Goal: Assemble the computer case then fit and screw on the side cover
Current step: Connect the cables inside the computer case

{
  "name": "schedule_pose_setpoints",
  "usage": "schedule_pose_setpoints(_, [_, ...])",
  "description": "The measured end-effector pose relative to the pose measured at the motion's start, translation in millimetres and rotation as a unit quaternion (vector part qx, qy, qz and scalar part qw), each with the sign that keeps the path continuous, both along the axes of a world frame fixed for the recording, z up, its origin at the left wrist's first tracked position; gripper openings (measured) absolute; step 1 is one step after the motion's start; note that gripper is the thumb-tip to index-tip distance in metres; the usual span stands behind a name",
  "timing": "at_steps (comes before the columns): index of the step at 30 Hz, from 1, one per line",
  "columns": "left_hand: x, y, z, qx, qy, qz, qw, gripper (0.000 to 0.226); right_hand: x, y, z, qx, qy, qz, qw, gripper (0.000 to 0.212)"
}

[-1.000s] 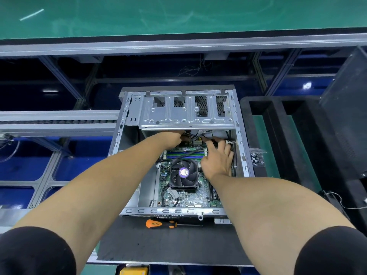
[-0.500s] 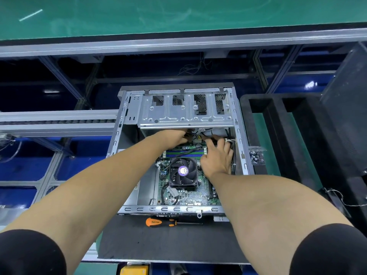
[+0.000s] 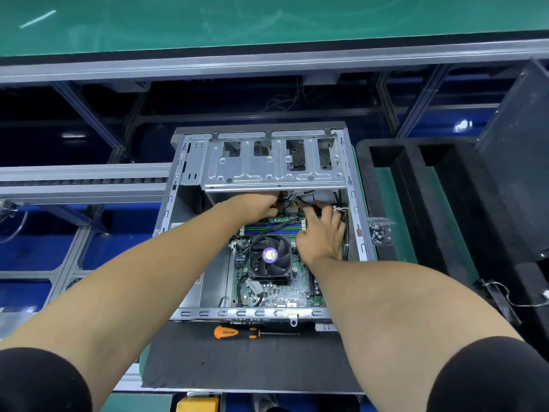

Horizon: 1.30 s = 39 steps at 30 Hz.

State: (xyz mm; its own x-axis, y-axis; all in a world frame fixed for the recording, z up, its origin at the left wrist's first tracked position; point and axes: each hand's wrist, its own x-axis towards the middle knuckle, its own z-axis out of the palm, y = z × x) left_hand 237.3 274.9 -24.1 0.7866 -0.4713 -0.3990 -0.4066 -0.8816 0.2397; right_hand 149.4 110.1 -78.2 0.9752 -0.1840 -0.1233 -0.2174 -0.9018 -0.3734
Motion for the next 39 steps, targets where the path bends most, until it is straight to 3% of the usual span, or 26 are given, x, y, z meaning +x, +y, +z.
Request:
schedule_pose_setpoints(9, [0, -2, 1, 0.009, -0.008, -0.015, 1.000, 0.027, 0, 1, 1, 0.004, 0.001, 0.000, 1.000, 0.060])
schedule_pose_setpoints(15, [1, -6, 0, -0.033, 0.015, 0.055, 0.998, 0.024, 0, 1, 2, 0.000, 0.002, 0.002, 1.000, 0.060])
schedule_pose_setpoints(20, [0, -2, 6, -0.069, 0.080, 0.149, 0.983, 0.041, 0, 0, 2, 0.000, 0.002, 0.004, 1.000, 0.060])
schedule_pose_setpoints(29, [6, 0, 4, 0.028, 0.161, 0.174, 0.971, 0.068, 0, 1, 1, 0.012, 0.004, 0.002, 1.000, 0.060])
schedule_pose_setpoints(33, [10, -1, 1, -0.040, 0.163, 0.181, 0.969, 0.052, 0, 0, 1, 0.010, 0.002, 0.001, 1.000, 0.060])
schedule_pose_setpoints(39, [12, 0, -5, -0.036, 0.164, 0.191, 0.967, 0.049, 0, 0, -2, 0.008, 0.001, 0.000, 1.000, 0.060])
